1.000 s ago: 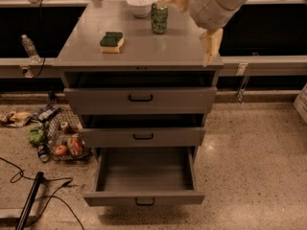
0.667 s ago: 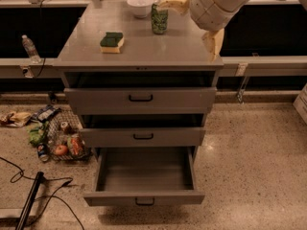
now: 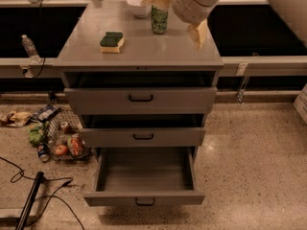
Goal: Place sponge into bottom drawer
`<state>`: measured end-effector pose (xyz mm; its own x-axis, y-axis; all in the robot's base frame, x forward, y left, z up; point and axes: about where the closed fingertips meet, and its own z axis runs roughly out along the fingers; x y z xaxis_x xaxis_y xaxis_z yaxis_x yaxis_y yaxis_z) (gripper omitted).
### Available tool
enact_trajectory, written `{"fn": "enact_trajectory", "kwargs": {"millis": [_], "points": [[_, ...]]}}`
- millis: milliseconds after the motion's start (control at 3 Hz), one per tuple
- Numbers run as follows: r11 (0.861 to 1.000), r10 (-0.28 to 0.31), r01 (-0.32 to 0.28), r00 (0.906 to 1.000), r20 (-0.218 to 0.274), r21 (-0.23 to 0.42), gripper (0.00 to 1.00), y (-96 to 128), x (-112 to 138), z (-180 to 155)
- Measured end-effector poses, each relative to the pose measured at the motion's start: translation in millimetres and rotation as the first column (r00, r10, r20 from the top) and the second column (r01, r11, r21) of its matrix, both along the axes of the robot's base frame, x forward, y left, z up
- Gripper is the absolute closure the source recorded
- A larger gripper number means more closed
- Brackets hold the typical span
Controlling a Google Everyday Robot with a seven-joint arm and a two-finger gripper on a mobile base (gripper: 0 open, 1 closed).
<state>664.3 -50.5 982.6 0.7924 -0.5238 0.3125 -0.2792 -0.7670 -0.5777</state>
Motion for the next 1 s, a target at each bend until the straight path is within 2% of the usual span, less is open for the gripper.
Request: {"fn": "enact_trajectory", "kwargs": {"millis": [333,667,1000], "points": [[0.987,0.073,-0.063,0.9953,0.063,-0.148,0.00,29,41,-1],[0.953,0.141,-0.116,0.9873,0.073,-0.280,0.00,55,79,-13],[0.923,0.194,-0.148,0.9763,0.096,-0.356,0.00,76,106,-25]]}}
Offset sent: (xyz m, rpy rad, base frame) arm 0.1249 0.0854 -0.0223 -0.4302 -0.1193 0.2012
